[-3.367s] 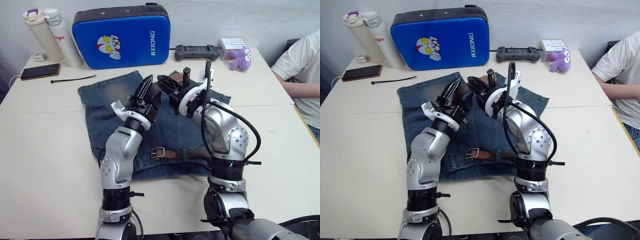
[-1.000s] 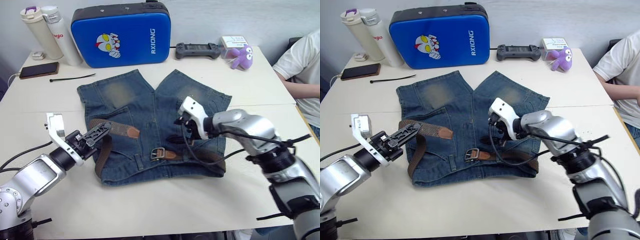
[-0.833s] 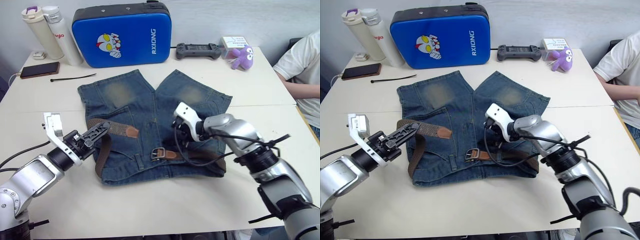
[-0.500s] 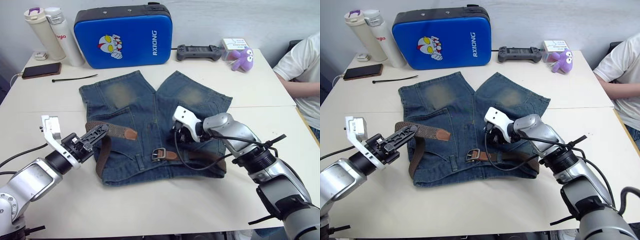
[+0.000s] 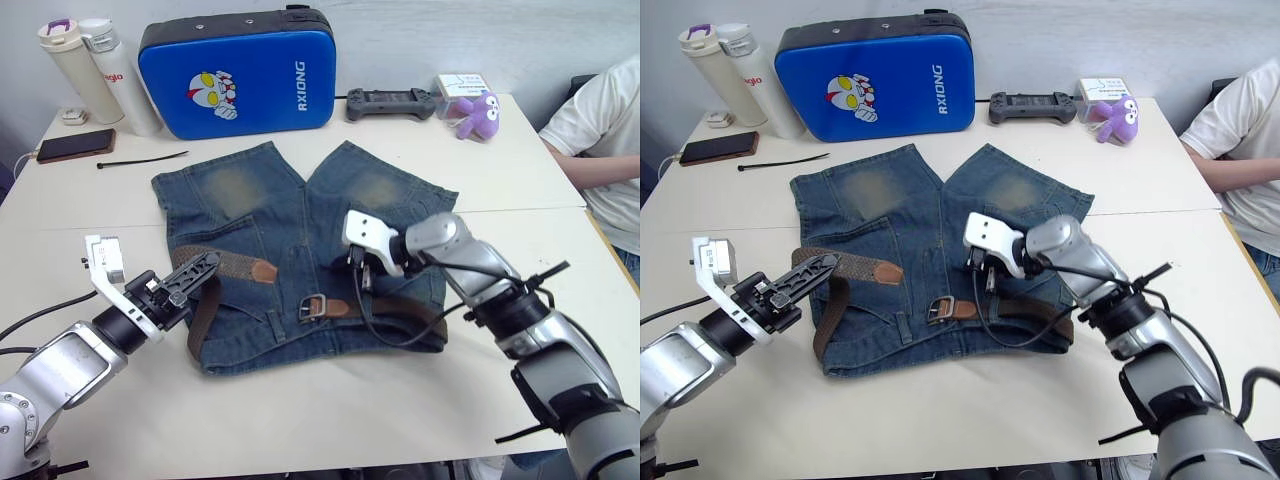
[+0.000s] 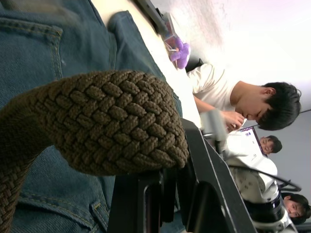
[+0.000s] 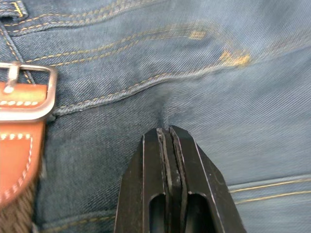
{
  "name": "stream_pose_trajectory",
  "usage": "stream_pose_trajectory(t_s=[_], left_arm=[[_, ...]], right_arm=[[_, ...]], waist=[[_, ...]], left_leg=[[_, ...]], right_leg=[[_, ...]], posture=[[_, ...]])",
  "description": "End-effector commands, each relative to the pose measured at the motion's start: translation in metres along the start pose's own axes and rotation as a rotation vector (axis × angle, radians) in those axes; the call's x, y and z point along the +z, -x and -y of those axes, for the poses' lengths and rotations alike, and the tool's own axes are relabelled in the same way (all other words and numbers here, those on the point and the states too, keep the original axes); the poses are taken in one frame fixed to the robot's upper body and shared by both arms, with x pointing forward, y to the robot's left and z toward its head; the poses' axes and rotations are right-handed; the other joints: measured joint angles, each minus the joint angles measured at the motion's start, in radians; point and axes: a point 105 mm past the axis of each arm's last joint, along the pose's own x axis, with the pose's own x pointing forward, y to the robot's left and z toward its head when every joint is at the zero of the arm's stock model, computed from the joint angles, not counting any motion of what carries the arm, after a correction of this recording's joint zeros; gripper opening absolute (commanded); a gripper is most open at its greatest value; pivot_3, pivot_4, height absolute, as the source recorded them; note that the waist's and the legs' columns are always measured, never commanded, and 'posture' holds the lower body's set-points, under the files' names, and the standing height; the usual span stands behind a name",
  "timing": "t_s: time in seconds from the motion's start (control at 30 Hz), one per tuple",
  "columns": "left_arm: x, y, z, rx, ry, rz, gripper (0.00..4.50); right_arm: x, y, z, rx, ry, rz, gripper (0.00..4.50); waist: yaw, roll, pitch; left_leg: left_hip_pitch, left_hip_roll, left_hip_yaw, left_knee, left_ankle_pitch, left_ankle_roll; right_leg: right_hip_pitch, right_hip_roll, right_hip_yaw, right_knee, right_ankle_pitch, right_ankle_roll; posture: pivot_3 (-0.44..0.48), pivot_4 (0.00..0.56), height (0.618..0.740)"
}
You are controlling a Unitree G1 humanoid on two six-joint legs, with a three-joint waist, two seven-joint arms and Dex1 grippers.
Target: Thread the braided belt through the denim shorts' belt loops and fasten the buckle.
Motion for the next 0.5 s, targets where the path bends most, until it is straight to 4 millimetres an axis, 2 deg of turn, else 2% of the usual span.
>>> stream_pose_trajectory(t_s=[0.03, 0.17, 0.3, 0.4, 0.5], left_arm=[[0.000, -0.004, 0.012, -0.046, -0.001, 0.018, 0.00], [-0.008, -0.011, 0.013, -0.046, 0.034, 0.014, 0.00], [-0.011, -0.018, 0.010, -0.029, 0.095, 0.043, 0.00], [-0.025, -0.020, 0.002, 0.011, 0.116, -0.021, 0.00], [-0.020, -0.023, -0.003, 0.032, 0.139, 0.005, 0.00]], right_arm=[[-0.001, -0.005, 0.009, 0.003, 0.134, -0.024, 0.03], [-0.011, -0.012, 0.028, -0.027, 0.239, -0.084, 0.03], [-0.022, -0.010, 0.049, -0.106, 0.341, -0.169, 0.03], [-0.027, -0.006, 0.061, -0.175, 0.394, -0.216, 0.03], [-0.030, -0.001, 0.069, -0.225, 0.421, -0.238, 0.03]], waist=[[0.002, 0.000, 0.000], [0.002, 0.000, 0.000], [0.001, 0.000, 0.000], [0.003, 0.000, 0.000], [0.004, 0.000, 0.000]], left_leg=[[0.000, 0.000, 0.000, 0.000, 0.000, 0.000], [0.000, 0.000, 0.000, 0.002, 0.000, 0.000], [0.000, 0.000, 0.001, 0.002, 0.000, 0.000], [0.000, 0.000, 0.001, 0.003, 0.001, 0.000], [0.000, 0.000, 0.000, 0.003, 0.001, 0.000]], right_leg=[[0.000, 0.000, 0.000, 0.000, 0.000, 0.000], [0.001, 0.000, 0.000, 0.000, 0.000, 0.000], [0.001, 0.000, 0.000, 0.001, 0.000, 0.000], [0.001, 0.000, 0.000, 0.001, 0.000, 0.000], [0.001, 0.000, 0.000, 0.001, 0.000, 0.000]], posture=[[0.000, 0.150, 0.740], [0.000, 0.150, 0.740], [0.000, 0.150, 0.740], [0.000, 0.150, 0.740], [0.000, 0.150, 0.740]])
